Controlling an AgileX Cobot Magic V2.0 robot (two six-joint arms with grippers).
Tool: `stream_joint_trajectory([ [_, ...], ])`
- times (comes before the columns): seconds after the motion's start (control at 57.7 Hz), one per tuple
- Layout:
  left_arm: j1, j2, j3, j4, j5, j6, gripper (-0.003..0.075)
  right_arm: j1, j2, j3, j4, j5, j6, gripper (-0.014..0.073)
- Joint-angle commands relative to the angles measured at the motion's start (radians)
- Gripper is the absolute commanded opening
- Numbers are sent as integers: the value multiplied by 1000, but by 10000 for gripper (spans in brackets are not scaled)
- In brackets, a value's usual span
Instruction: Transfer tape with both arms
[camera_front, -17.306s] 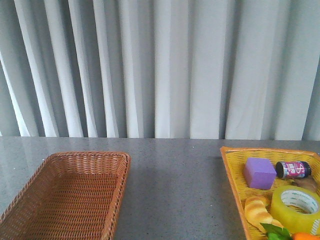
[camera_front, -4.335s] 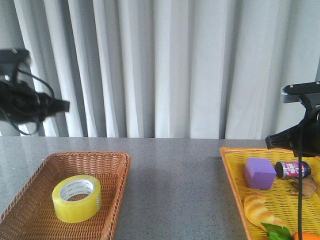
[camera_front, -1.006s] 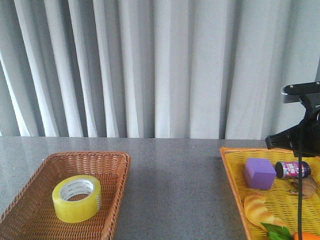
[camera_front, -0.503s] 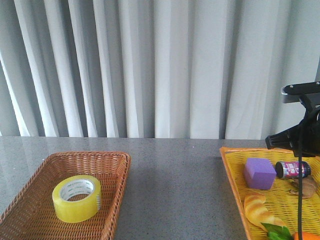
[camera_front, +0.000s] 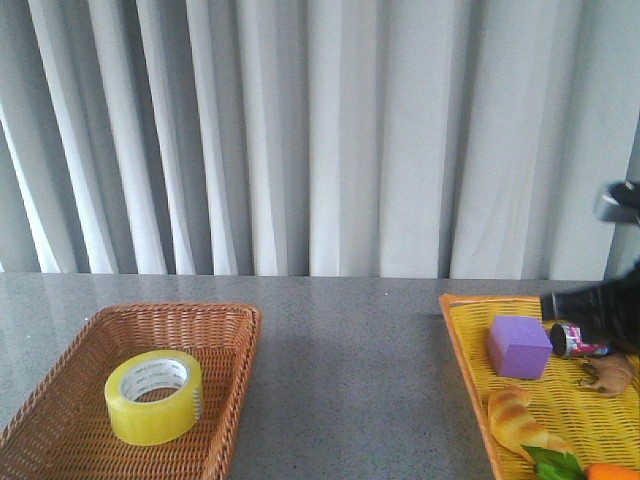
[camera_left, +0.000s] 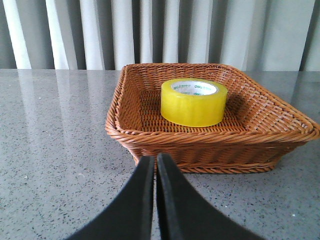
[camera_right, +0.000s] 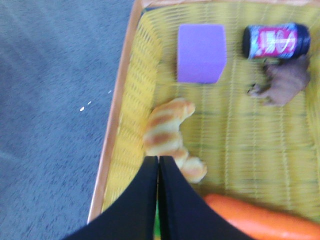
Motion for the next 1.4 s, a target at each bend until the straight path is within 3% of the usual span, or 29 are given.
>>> stream_joint_trajectory([
  [0.0,1,-17,-7,-2,-73,-2,-6,-5,-163,137,-17,-174,-4,-8],
  [0.382,1,-17,-7,-2,-73,-2,-6,-5,-779,778,-17,-571,-3,-8],
  [0.746,1,-17,-7,-2,-73,-2,-6,-6,-1250,1274,-11,-784,-2,-8],
  [0.919,1,-16,-7,-2,-73,-2,-6,-9,-1342,1285,-45,-684,-6,-8],
  [1.197,1,-16,-7,-2,-73,-2,-6,-120,-1342,1285,-9,-684,-2,-8],
  [1.387,1,-16,-7,-2,-73,-2,-6,-122,-1342,1285,-41,-684,-3,-8],
])
